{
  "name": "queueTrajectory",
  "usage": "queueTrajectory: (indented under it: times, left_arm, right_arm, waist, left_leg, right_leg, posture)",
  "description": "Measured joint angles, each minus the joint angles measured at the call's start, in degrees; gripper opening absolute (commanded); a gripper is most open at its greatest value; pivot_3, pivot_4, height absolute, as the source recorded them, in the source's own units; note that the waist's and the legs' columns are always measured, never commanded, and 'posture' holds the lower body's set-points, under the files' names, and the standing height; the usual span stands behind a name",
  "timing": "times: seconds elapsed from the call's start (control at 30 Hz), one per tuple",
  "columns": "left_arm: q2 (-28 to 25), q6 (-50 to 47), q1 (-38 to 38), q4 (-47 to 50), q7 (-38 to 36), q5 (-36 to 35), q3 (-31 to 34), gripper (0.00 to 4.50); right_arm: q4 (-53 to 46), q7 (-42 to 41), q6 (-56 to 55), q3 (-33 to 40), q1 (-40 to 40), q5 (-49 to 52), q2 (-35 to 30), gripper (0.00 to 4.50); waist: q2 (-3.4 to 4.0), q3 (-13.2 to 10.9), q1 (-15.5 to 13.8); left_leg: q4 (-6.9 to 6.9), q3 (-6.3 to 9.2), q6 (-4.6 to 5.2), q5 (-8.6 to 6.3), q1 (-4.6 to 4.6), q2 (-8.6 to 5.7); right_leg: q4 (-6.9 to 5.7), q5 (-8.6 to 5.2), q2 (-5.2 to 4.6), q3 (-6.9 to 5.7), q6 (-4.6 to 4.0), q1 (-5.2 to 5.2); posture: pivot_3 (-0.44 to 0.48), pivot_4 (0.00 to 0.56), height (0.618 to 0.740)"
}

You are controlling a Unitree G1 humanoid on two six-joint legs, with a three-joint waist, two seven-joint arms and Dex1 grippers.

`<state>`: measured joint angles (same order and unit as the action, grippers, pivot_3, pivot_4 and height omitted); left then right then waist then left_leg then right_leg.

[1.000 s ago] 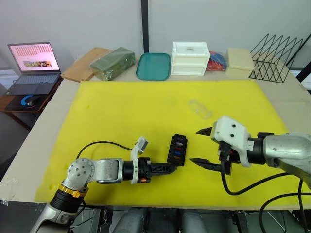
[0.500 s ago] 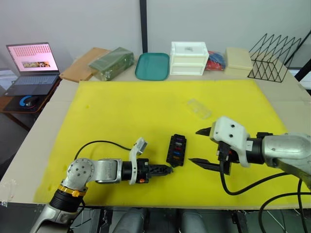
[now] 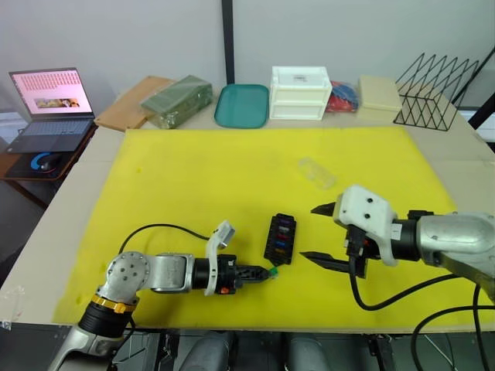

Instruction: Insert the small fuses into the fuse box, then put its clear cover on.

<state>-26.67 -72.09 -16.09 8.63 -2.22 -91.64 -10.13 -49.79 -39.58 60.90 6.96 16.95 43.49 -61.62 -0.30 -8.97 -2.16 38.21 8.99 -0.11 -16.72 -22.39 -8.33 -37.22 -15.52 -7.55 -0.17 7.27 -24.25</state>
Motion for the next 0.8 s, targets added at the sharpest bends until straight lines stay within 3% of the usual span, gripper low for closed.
queueTrajectory:
  times: [0.17,0.27,0.47,0.63,0.8]
  left_arm:
    - [-0.13,-0.23,0.16,0.73,-1.54,1.61,0.12,0.05]
    - [-1.90,-0.04,0.47,3.46,-6.00,5.10,0.02,0.05]
    - [-14.29,10.47,0.51,14.29,-30.37,22.10,0.72,0.05]
    - [-23.29,24.36,-1.90,15.82,-51.42,35.37,1.49,0.05]
    - [-25.31,37.64,-5.92,9.81,-65.67,47.79,0.54,0.05]
  right_arm:
    - [0.00,0.06,0.00,-0.32,0.05,0.00,0.01,4.50]
    - [0.04,-0.05,0.00,-0.47,0.13,0.18,0.00,4.50]
    - [1.52,-2.59,0.85,0.37,0.56,3.57,-0.66,4.50]
    - [5.81,-3.97,4.79,0.65,6.91,10.58,-0.66,4.50]
    - [10.41,-1.57,8.72,-1.42,16.45,15.46,3.11,4.50]
  waist:
    - [0.00,0.00,0.02]
    - [-0.02,-0.01,0.10]
    - [-0.01,-0.05,-0.01]
    - [-0.04,-0.11,-0.03]
    - [-0.07,-0.17,0.13]
  left_leg:
    - [0.00,0.00,0.00,0.00,0.00,0.00]
    - [-0.02,-0.01,0.00,0.00,0.00,0.01]
    - [-0.09,-0.11,0.00,0.00,-0.03,0.05]
    - [-0.10,-0.12,0.03,-0.02,-0.05,0.07]
    - [-0.14,-0.15,0.10,-0.06,-0.07,0.08]
  right_leg:
    - [0.00,0.00,0.00,0.00,0.00,-0.01]
    - [0.00,0.00,0.01,0.00,0.00,-0.04]
    - [0.11,0.00,0.02,0.01,-0.02,-0.06]
    - [0.16,-0.01,0.00,0.00,-0.03,-0.06]
    - [0.25,0.00,0.00,0.00,-0.01,-0.06]
  posture:
    - [0.000,0.150,0.740]
    - [0.000,0.150,0.740]
    - [0.000,0.150,0.740]
    - [0.000,0.150,0.740]
    - [0.000,0.150,0.740]
